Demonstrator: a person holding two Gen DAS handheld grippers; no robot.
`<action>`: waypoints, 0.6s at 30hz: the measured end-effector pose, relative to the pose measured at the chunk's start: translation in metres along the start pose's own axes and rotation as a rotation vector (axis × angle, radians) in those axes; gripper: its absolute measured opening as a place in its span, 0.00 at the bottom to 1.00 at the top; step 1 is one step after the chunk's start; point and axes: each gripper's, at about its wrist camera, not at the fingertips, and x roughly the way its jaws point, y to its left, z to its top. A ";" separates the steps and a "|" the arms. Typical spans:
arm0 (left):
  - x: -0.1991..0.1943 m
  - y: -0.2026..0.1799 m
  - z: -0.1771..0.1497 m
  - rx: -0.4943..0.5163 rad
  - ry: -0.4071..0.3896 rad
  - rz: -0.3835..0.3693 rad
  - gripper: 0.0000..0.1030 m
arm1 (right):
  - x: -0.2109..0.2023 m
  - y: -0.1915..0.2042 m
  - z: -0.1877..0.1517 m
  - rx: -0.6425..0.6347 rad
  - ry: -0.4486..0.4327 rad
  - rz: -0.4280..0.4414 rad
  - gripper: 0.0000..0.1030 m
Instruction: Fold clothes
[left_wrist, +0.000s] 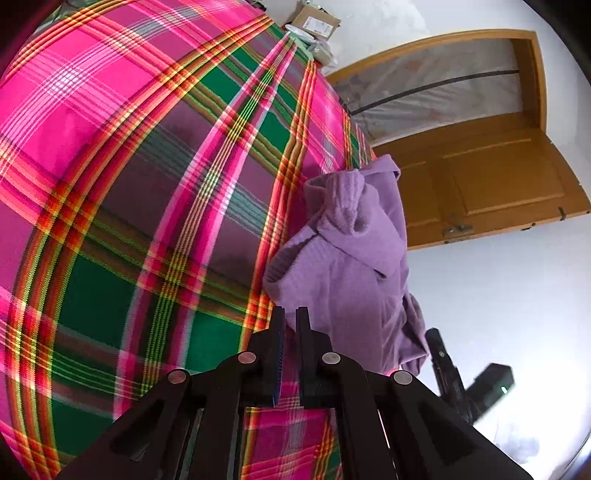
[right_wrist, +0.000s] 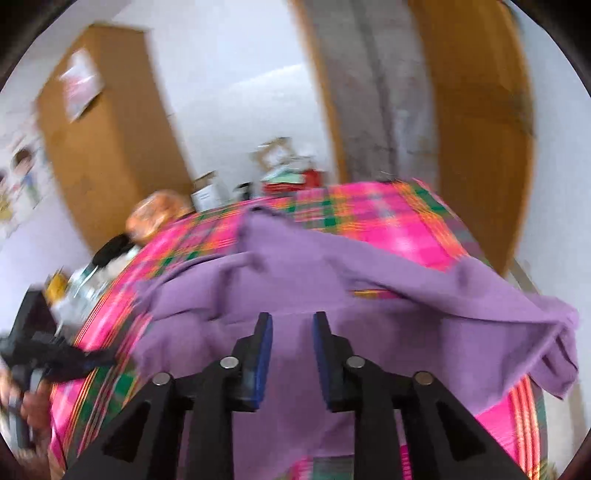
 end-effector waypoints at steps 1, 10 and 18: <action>0.000 0.002 0.000 -0.003 0.003 -0.001 0.07 | -0.001 0.016 -0.003 -0.050 0.007 0.027 0.25; -0.006 0.017 0.001 -0.016 0.015 0.016 0.12 | 0.045 0.137 -0.046 -0.346 0.181 0.125 0.38; -0.017 0.028 0.011 -0.029 0.000 0.025 0.16 | 0.078 0.197 -0.064 -0.526 0.174 -0.016 0.42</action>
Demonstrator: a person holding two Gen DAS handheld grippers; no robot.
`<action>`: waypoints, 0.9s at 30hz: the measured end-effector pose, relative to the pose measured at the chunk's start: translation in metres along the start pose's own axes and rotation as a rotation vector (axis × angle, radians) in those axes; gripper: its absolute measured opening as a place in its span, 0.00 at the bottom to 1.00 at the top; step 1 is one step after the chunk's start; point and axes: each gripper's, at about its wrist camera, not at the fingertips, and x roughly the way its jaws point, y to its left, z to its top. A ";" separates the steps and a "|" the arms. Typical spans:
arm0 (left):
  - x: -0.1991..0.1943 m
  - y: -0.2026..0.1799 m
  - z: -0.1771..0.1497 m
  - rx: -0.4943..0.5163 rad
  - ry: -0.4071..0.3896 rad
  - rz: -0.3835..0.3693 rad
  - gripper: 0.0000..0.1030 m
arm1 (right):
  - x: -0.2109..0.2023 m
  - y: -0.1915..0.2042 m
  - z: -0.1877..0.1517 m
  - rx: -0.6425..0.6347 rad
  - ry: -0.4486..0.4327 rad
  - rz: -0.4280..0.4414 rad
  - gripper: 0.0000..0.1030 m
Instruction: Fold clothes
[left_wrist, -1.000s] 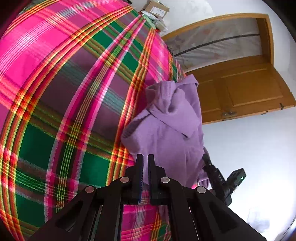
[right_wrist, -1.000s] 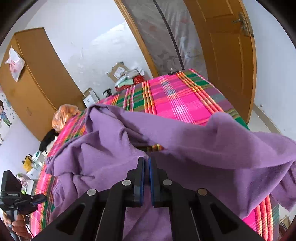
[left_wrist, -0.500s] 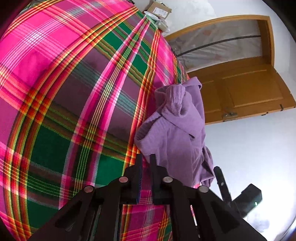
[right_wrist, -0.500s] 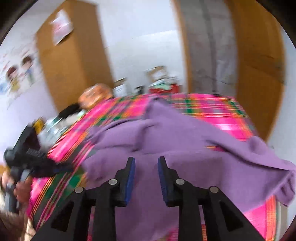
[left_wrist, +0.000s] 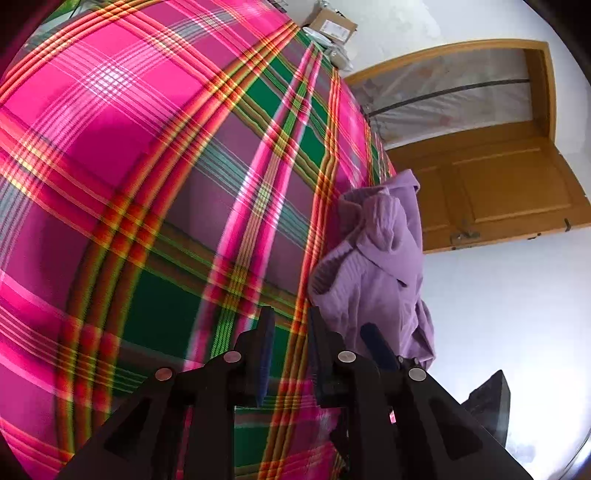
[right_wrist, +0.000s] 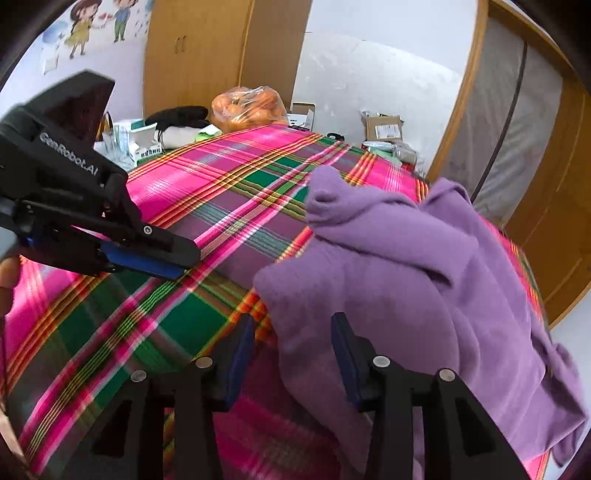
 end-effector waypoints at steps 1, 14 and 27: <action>0.000 0.000 0.001 0.002 0.004 0.000 0.16 | 0.003 0.001 0.003 0.002 0.008 -0.009 0.42; 0.012 -0.011 0.017 0.040 0.047 -0.009 0.21 | 0.009 -0.009 0.002 0.111 0.045 0.008 0.04; 0.001 -0.040 0.004 0.204 -0.005 -0.081 0.42 | -0.072 -0.019 -0.028 0.127 -0.044 0.162 0.04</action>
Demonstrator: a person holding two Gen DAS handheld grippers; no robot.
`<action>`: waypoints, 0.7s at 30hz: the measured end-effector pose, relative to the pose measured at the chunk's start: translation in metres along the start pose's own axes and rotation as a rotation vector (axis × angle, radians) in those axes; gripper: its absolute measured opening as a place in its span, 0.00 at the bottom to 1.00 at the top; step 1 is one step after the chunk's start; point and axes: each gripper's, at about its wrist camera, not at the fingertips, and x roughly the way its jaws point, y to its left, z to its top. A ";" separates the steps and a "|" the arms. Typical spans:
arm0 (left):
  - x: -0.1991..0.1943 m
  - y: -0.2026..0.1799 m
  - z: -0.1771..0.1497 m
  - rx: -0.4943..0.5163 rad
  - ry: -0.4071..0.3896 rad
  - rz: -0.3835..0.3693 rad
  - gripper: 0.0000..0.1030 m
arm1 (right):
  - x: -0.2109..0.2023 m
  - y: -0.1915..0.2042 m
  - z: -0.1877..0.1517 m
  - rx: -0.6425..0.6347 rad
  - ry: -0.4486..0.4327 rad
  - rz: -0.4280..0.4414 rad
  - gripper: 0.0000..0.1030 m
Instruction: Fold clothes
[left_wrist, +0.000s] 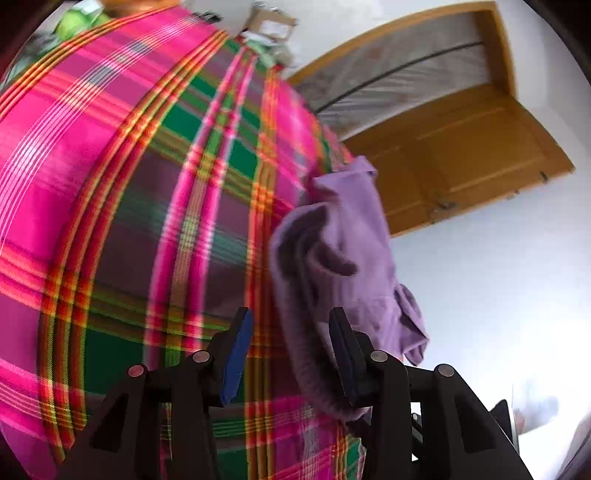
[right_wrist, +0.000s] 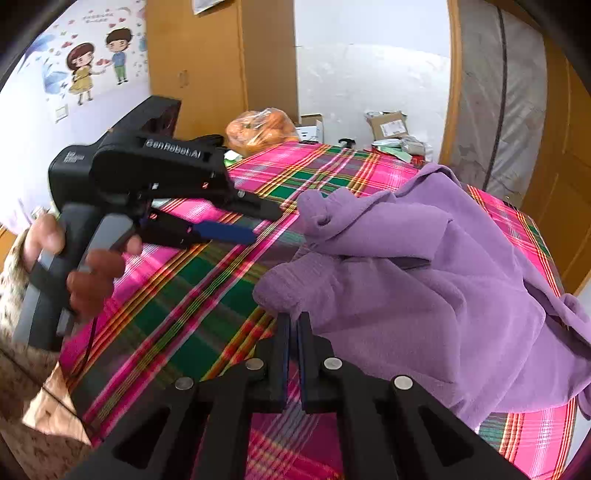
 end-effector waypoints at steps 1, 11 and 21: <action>-0.003 -0.001 0.000 0.003 -0.007 -0.011 0.42 | -0.001 0.001 -0.003 -0.009 0.011 0.000 0.04; -0.015 -0.015 0.003 0.083 -0.027 0.020 0.51 | -0.008 -0.005 -0.025 0.012 0.050 0.057 0.04; 0.031 -0.042 0.003 0.154 0.134 0.042 0.52 | -0.001 -0.007 -0.028 0.031 0.071 0.080 0.04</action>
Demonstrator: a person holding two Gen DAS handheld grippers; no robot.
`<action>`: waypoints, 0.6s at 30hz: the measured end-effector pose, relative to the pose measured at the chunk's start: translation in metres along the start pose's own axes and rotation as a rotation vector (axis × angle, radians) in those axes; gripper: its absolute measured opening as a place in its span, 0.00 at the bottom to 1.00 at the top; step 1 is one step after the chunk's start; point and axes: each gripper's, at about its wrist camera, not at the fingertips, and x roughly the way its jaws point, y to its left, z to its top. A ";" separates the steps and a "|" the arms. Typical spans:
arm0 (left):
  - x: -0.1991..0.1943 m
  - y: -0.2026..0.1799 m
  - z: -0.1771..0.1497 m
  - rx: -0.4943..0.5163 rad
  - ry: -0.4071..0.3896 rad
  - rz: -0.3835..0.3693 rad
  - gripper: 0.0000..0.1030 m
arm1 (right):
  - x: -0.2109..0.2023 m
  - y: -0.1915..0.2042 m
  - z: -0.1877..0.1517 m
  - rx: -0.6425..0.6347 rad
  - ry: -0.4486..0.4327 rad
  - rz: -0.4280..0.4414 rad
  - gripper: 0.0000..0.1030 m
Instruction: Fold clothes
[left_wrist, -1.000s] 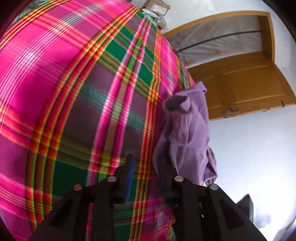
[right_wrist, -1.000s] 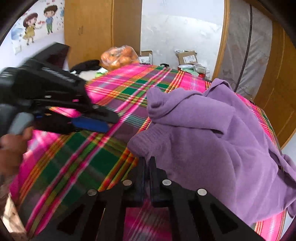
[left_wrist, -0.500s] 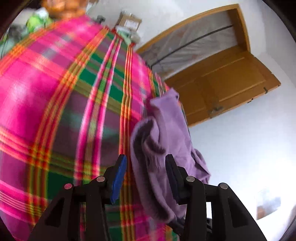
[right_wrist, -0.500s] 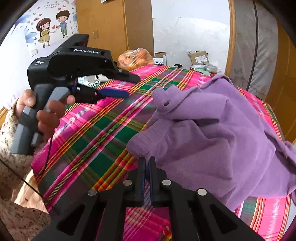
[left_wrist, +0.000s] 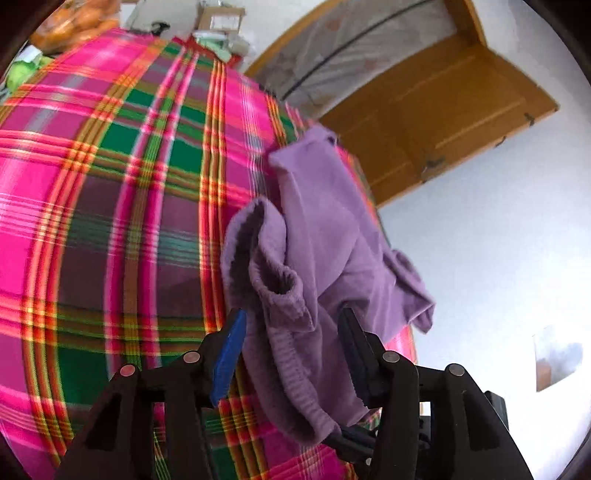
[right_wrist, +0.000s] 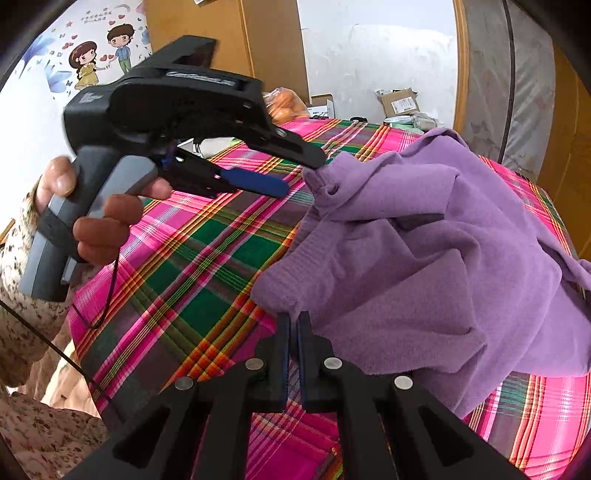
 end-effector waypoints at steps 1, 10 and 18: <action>0.004 0.001 0.003 -0.021 0.018 -0.012 0.52 | 0.001 0.000 0.000 0.001 0.001 0.001 0.04; 0.022 0.017 0.020 -0.167 0.089 -0.056 0.24 | 0.004 0.000 -0.002 0.010 0.012 0.007 0.04; 0.009 0.031 0.038 -0.243 0.035 -0.110 0.11 | 0.008 0.002 -0.001 0.009 0.033 0.009 0.04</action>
